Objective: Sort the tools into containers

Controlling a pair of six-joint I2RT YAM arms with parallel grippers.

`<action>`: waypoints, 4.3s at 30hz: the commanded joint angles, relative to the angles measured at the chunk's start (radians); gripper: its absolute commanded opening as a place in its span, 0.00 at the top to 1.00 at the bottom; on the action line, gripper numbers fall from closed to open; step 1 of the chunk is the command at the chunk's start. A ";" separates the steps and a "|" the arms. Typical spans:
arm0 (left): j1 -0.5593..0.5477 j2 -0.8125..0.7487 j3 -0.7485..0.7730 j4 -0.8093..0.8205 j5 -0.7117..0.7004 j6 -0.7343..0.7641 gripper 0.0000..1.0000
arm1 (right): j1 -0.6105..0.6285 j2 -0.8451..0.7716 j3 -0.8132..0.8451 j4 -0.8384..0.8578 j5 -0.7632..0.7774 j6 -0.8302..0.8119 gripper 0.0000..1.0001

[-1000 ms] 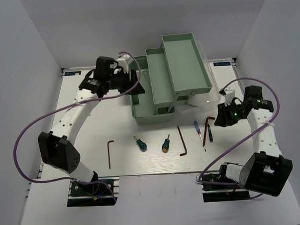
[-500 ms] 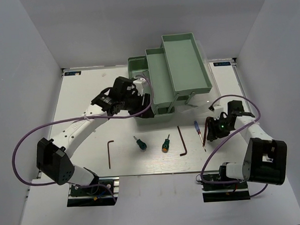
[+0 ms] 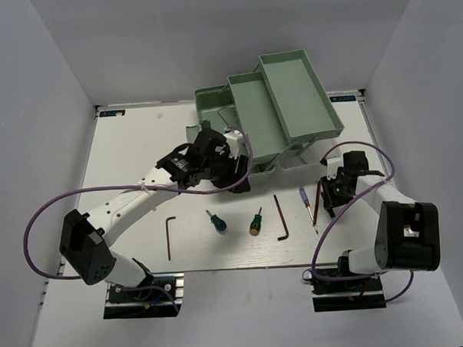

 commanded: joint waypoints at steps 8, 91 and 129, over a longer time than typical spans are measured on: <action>-0.045 0.010 -0.062 0.042 -0.064 -0.027 0.37 | 0.005 -0.204 -0.032 -0.235 -0.066 -0.077 1.00; -0.368 0.911 0.820 -0.152 -0.333 -0.318 0.50 | 0.013 -0.341 0.374 -0.467 0.167 0.288 0.63; -0.359 1.131 1.013 -0.306 -0.552 -0.318 0.46 | -0.111 -0.398 0.325 -0.455 0.016 0.331 0.60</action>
